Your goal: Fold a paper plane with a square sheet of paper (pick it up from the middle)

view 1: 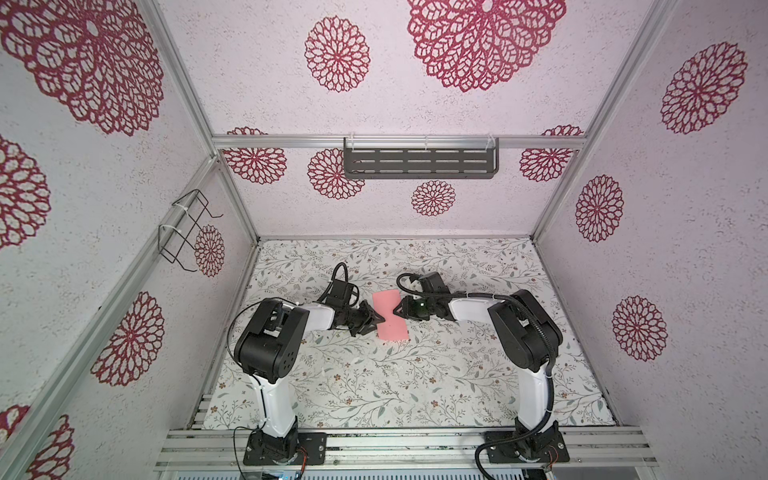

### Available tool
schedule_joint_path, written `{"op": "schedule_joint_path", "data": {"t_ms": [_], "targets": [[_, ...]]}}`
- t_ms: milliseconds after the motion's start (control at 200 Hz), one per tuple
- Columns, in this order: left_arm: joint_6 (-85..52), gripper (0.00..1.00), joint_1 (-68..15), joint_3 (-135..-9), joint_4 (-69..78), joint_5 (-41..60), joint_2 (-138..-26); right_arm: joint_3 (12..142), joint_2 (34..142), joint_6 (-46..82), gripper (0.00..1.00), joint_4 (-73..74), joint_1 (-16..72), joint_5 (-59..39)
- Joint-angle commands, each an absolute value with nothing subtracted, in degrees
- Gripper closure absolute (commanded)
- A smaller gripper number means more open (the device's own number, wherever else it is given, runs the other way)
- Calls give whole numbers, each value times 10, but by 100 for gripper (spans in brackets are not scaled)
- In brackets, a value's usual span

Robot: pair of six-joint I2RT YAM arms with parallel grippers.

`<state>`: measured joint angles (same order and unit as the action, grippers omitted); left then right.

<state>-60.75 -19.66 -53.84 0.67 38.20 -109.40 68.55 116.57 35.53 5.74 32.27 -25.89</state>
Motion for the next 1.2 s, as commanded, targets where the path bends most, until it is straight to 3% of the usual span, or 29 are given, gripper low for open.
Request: {"op": "schedule_joint_path", "data": {"t_ms": [0,190,355,450,765,1196], "targets": [[-616,78,-193,-541,27,387,-1106,675,1163,335,66,58,318,-271],[-631,93,-191,-539,32,385,-1101,681,1123,278,56,68,319,-292],[-648,96,-192,-533,32,383,-1084,639,1049,181,40,87,321,-254],[-667,98,-192,-527,36,380,-1078,578,998,110,36,129,335,-218],[-711,100,-193,-524,36,387,-1070,412,912,-71,35,315,398,-196],[-727,100,-193,-527,27,389,-1069,452,1006,-231,50,328,481,-92]]}}
